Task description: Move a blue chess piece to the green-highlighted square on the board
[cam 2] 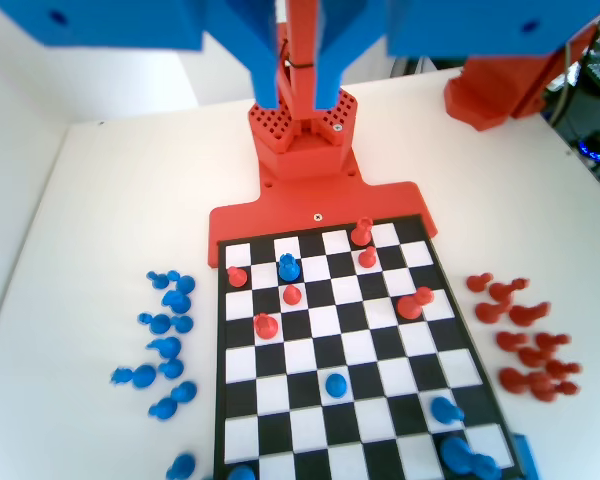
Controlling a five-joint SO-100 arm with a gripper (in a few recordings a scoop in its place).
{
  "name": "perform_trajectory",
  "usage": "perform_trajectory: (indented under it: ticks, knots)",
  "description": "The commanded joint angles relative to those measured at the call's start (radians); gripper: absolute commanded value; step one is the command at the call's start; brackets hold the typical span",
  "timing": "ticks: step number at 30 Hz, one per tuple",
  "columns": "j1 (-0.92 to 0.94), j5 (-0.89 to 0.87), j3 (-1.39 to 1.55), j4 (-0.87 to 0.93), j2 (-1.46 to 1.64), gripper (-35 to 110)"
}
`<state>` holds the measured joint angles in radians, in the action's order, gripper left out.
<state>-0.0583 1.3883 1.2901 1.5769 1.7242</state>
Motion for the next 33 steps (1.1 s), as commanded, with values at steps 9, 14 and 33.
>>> perform_trajectory:
  ticks: [9, 14, 33]
  knots:
    - [-0.002, 0.133, 0.193, 0.138, 0.601, 1]
    - [-0.002, 0.216, 0.296, 0.179, 0.775, 1]
    - [0.011, 0.35, 0.854, 0.028, 1.267, 1]
